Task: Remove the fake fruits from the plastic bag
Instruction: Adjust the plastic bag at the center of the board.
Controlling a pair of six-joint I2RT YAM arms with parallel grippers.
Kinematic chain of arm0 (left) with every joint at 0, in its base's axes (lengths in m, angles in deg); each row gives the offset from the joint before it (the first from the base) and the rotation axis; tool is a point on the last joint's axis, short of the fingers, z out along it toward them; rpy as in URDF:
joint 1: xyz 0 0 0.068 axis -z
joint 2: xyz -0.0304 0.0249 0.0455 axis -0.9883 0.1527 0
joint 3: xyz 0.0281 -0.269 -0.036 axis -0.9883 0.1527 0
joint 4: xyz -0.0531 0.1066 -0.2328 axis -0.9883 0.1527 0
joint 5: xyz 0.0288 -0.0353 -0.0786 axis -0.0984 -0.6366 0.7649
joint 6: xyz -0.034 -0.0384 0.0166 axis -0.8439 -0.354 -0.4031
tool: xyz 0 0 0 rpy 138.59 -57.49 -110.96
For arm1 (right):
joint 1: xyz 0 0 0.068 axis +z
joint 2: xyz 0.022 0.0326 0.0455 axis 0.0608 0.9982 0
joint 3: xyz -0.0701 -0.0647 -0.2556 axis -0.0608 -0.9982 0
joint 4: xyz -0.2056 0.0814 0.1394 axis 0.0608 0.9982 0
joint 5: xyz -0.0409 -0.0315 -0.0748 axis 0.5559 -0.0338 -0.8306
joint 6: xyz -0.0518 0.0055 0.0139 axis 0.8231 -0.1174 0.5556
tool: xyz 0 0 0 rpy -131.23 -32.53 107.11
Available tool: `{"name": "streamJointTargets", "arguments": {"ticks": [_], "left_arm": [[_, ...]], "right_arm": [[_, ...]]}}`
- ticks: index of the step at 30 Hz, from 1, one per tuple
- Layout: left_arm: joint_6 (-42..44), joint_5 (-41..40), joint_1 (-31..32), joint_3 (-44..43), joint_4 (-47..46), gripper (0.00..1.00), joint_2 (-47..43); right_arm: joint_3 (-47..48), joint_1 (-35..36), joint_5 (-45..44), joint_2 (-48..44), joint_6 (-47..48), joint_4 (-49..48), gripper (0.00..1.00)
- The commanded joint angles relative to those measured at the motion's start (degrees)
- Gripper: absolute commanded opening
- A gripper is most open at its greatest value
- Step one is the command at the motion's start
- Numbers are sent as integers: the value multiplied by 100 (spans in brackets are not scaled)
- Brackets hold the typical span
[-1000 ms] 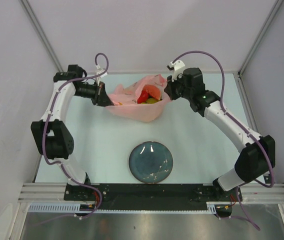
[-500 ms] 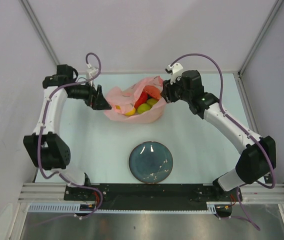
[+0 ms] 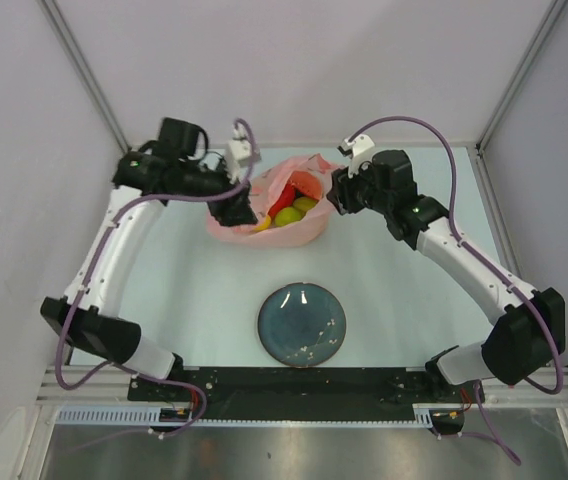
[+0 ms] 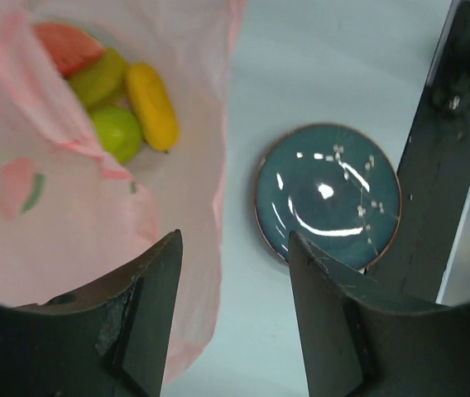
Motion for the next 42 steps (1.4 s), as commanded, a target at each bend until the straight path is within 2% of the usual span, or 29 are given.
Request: {"name": "streamJointTargets", "arguments": {"ticks": [1,2,7,10,12,13,14,15,18,21,22,23,26,29,32,34,37,40,41,42], "left_arm": [[520,-1919,751,471,-318,61,62],[573,-2314,813,524,-408,61,79],[380,-3117,875,349,-612,55,360],[406,-3004,875,287,-313,54,448],[406,-2855,884,366,-111,49,492],[432,-2610,884,392,3,45,518],[432,-2521,919,419,82,36,545],[415,-2476,936,445,196,31,615],[222,-2546,1007,559,40,22,694],[11,-2862,1033,621,-232,20,738],[-50,-3002,1051,717,-355,22,721],[-164,-3351,1060,796,-461,42,721],[-340,-3976,1060,999,-682,68,852],[-332,-4180,1060,1200,-883,78,862],[-324,-4444,1060,1517,-1356,80,844],[-306,-5014,1060,1719,-1778,78,809],[-78,-5585,1060,2123,-2447,66,809],[54,-6060,1042,2273,-2835,52,887],[37,-6053,990,2239,-2861,43,896],[37,-5949,963,2186,-2827,39,896]], "right_arm": [[-47,10,11,-220,-41,-185,48],[-90,-8,2,-289,-49,-185,48],[-249,-86,28,-466,-120,-176,47],[-389,-174,54,-571,-190,-168,46],[-459,-236,63,-580,-225,-176,45],[-468,-254,81,-580,-251,-185,45],[-469,-280,81,-580,-260,-185,45],[-469,-289,81,-563,-260,-203,45],[-469,-289,107,-545,-287,-220,45],[-495,-289,160,-571,-357,-176,45],[-565,-298,160,-615,-366,-176,45],[-600,-298,160,-650,-383,-176,45],[-784,-333,134,-790,-383,-176,45],[-881,-429,107,-870,-383,-176,45],[-899,-535,107,-896,-383,-203,45],[-899,-561,116,-896,-383,-211,45],[-908,-570,116,-897,-383,-194,45],[-908,-579,98,-896,-383,-194,45],[-899,-579,90,-897,-383,-220,45],[-899,-597,72,-905,-383,-229,44]]}}
